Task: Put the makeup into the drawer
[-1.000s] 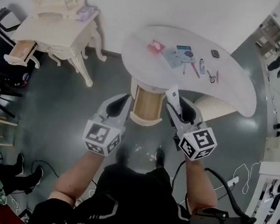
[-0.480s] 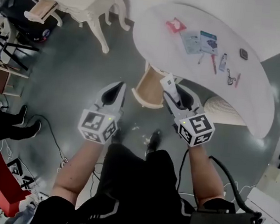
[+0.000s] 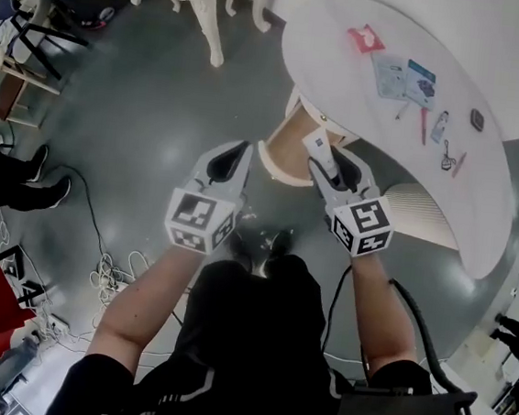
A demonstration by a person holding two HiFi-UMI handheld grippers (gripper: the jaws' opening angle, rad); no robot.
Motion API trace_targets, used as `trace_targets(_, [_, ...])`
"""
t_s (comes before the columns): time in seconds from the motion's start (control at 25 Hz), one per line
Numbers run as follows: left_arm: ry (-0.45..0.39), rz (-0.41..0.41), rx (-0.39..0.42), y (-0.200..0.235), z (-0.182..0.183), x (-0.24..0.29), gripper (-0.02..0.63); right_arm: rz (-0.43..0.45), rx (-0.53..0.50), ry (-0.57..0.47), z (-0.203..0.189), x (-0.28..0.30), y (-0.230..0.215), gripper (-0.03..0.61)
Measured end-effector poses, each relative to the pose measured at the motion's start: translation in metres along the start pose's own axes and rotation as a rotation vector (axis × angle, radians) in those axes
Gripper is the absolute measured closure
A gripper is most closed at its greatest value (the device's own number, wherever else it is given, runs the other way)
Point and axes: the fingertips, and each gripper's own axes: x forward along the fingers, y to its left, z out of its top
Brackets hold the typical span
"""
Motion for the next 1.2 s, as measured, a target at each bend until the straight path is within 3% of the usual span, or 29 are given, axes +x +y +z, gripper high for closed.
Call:
trace_targets(0.16, [0.053,-0.003,-0.001,0.003,-0.033,0.004,0.614,0.007,0.011,0.042,-0.029,0.021,0.001,0.393])
trace_targets(0.48, [0.102,0.112,-0.109,0.023,-0.108,0.032,0.614,0.048,0.007,0.148,-0.107,0.072,-0.033,0.394])
trace_targets(1.2, [0.191,0.311,-0.31,0.076,-0.267,0.08,0.614,0.228,-0.142,0.413,-0.266,0.188,-0.06,0.394])
